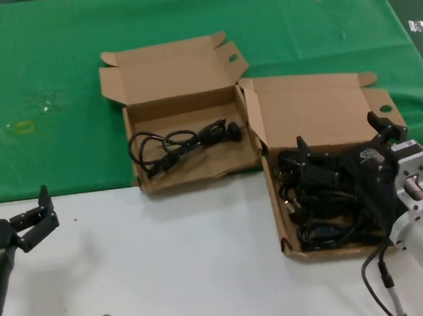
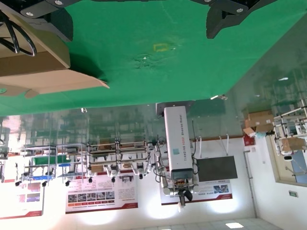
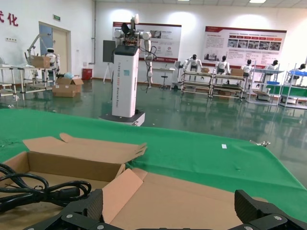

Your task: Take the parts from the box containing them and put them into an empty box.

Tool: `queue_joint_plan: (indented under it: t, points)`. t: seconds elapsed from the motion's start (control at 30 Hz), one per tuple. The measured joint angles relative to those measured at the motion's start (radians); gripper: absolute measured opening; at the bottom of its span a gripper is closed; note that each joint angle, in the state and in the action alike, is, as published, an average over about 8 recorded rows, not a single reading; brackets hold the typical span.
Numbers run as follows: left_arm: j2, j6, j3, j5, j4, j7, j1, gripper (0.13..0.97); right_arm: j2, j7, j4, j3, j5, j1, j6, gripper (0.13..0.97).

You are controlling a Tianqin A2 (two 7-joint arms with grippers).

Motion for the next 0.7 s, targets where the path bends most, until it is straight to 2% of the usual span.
queue_joint_plan:
  t: [0.7]
  points:
    - [0.0, 0.0, 0.0, 0.0, 0.0, 0.0, 0.0, 0.966, 0.0, 0.0, 0.0, 0.0, 0.0, 0.0, 0.0, 0.966]
